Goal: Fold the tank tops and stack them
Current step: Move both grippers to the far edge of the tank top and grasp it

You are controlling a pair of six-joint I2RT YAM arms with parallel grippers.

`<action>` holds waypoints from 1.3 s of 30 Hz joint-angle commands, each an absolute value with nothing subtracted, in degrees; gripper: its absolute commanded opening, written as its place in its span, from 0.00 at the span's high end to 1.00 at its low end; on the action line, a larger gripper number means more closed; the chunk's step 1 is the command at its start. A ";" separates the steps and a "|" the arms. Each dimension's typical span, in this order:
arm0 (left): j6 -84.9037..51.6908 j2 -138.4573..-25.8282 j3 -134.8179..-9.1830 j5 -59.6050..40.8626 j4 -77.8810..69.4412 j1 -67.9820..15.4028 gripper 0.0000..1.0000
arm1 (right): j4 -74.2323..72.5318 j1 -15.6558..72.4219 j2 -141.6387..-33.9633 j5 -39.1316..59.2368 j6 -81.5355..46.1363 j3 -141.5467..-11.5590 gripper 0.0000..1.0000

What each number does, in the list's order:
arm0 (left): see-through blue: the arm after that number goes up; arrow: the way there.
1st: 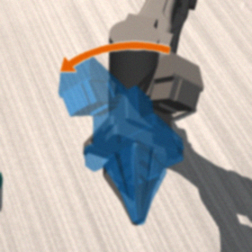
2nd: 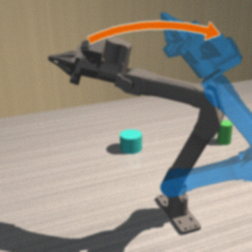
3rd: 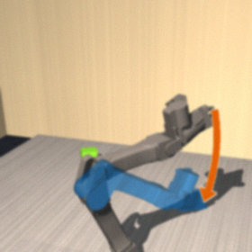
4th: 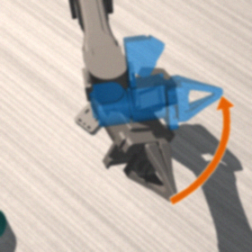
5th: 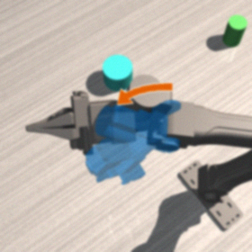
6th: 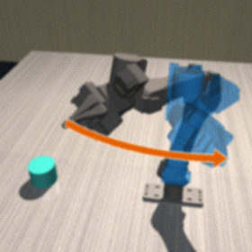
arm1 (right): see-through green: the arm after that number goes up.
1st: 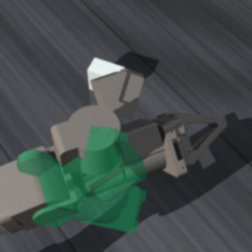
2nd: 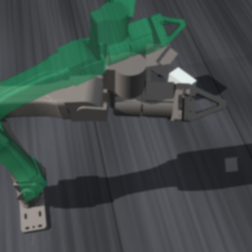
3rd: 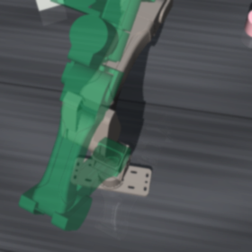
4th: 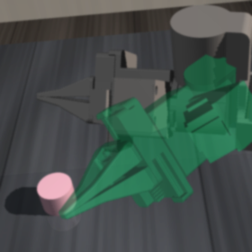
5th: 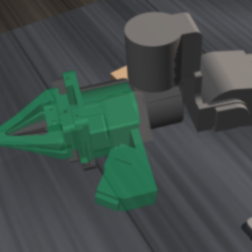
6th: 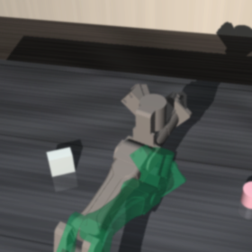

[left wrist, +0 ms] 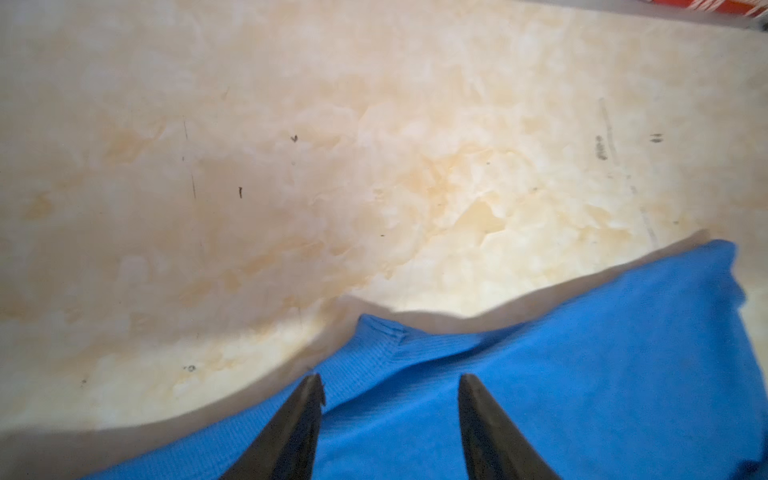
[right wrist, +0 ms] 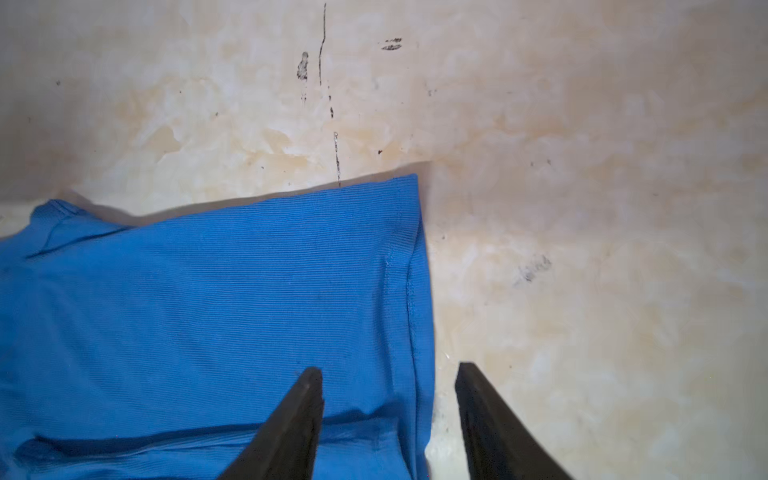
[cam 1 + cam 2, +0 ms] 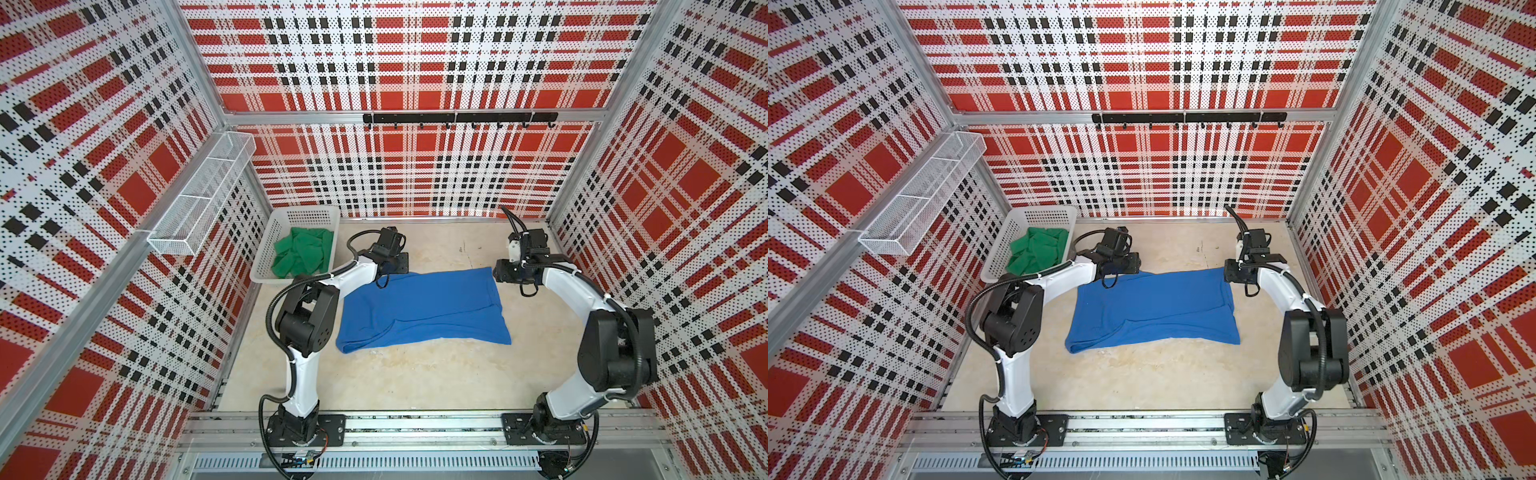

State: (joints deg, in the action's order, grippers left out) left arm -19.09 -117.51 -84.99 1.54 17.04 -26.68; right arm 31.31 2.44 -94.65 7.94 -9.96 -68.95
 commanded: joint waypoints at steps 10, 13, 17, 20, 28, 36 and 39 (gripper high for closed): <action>-12.74 -125.82 -91.82 3.69 20.21 -25.74 0.42 | 28.63 2.02 -100.07 9.45 -6.94 -71.62 0.47; -12.74 -127.01 -93.13 3.36 20.18 -25.82 0.43 | 27.12 1.77 -101.55 9.61 -7.03 -72.22 0.47; -13.17 -128.31 -93.59 2.35 20.21 -25.92 0.45 | 26.87 1.50 -105.12 9.68 -6.79 -74.96 0.47; -13.75 -128.50 -92.53 2.42 20.14 -25.94 0.47 | 27.38 1.32 -108.01 9.32 -6.18 -77.43 0.48; -14.66 -128.88 -91.95 1.58 19.42 -26.11 0.54 | 27.05 1.24 -115.13 7.61 -4.78 -82.36 0.49; -15.69 -130.34 -93.06 1.64 19.09 -26.08 0.63 | 26.96 1.23 -120.16 8.36 -3.60 -86.40 0.54; -17.10 -130.02 -92.02 2.56 17.62 -26.19 0.66 | 27.07 1.41 -122.33 8.62 -3.16 -87.55 0.55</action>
State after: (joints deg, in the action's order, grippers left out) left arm -15.88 -128.07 -92.25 2.02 18.37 -25.91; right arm 27.35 1.69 -120.14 8.21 -4.86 -86.17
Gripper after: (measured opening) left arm 0.342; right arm 0.455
